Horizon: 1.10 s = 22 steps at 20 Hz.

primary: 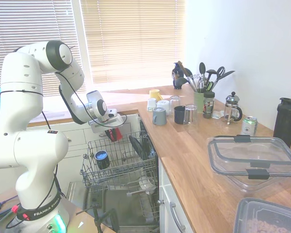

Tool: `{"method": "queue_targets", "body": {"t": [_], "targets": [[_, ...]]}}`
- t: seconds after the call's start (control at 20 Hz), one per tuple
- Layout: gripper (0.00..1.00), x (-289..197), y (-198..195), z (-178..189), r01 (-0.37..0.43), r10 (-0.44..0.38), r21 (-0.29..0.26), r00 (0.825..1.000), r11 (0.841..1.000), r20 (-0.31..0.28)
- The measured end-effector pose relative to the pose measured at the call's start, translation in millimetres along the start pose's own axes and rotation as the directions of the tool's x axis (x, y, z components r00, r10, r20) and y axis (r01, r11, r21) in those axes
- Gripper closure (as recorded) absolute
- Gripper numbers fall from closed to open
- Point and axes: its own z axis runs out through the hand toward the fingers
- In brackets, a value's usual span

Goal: Move a mug from dishwasher to table

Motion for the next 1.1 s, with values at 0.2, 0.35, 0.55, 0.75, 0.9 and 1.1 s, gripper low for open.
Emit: {"method": "queue_targets", "body": {"t": [0.2, 0.35, 0.55, 0.75, 0.9, 1.1], "targets": [[1.00, 11, 16, -36, -0.050, 0.050, 0.013, 0.999, 0.999, -0.018], [1.00, 24, 33, -61, -0.105, 0.106, 0.034, 0.994, 0.994, -0.024], [1.00, 41, 62, -94, -0.179, 0.181, 0.064, 0.983, 0.982, -0.028], [1.00, 52, 93, -107, -0.250, 0.252, 0.073, 0.967, 0.966, -0.024], [1.00, 48, 118, -106, -0.304, 0.305, 0.072, 0.952, 0.950, -0.005], [1.00, 41, 160, -104, -0.371, 0.372, 0.083, 0.928, 0.925, 0.012]]}}
